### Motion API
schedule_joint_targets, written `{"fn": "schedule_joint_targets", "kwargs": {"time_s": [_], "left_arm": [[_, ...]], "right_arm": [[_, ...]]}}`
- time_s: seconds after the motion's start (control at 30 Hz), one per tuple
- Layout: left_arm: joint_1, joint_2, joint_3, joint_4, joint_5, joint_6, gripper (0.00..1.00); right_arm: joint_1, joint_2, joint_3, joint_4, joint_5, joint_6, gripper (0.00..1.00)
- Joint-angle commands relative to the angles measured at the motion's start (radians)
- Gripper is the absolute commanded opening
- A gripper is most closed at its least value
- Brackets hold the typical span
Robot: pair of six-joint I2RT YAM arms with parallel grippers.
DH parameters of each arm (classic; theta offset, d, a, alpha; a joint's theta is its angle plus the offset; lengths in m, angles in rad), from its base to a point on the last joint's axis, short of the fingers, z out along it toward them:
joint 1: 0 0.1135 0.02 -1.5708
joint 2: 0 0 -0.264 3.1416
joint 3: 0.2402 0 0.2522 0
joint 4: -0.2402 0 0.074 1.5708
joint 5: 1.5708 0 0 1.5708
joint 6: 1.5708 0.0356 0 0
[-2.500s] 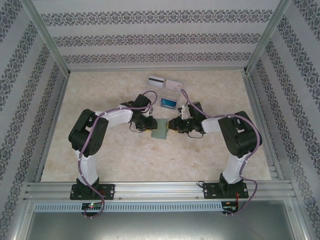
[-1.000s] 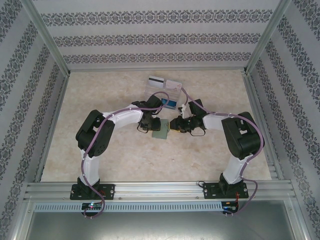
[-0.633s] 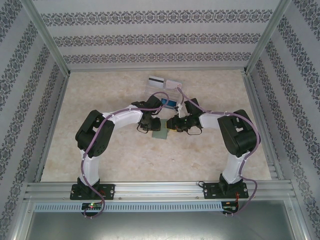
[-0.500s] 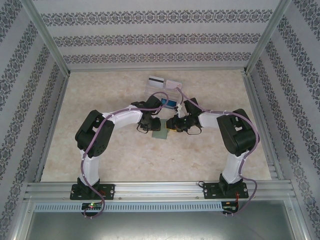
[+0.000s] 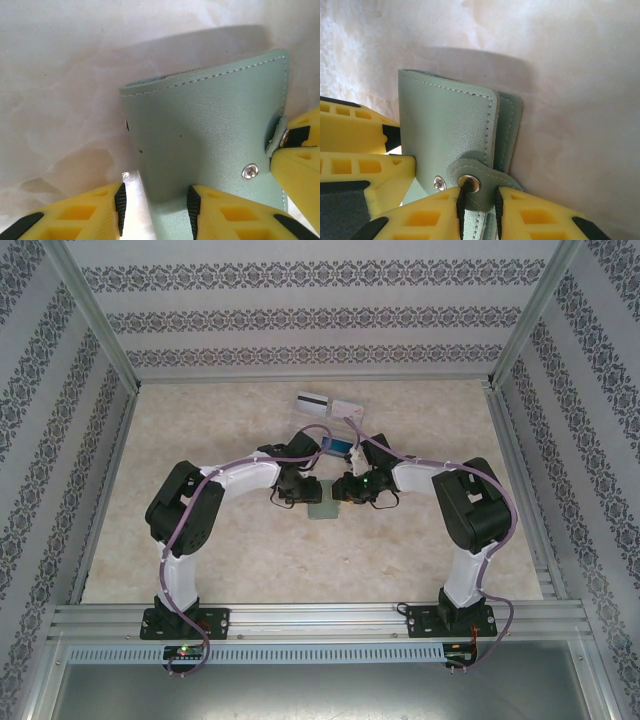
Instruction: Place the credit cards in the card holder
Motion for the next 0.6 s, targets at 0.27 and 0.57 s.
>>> {"fn": "schedule_joint_targets", "kwargs": {"time_s": [0.27, 0.57], "left_arm": [[0.013, 0.05, -0.028, 0.152, 0.136, -0.045, 0.45], [0.055, -0.063, -0.046, 0.205, 0.105, -0.044, 0.49]], "right_arm": [[0.018, 0.026, -0.006, -0.065, 0.067, -0.023, 0.26], [0.018, 0.026, -0.011, -0.06, 0.064, -0.018, 0.26]]}}
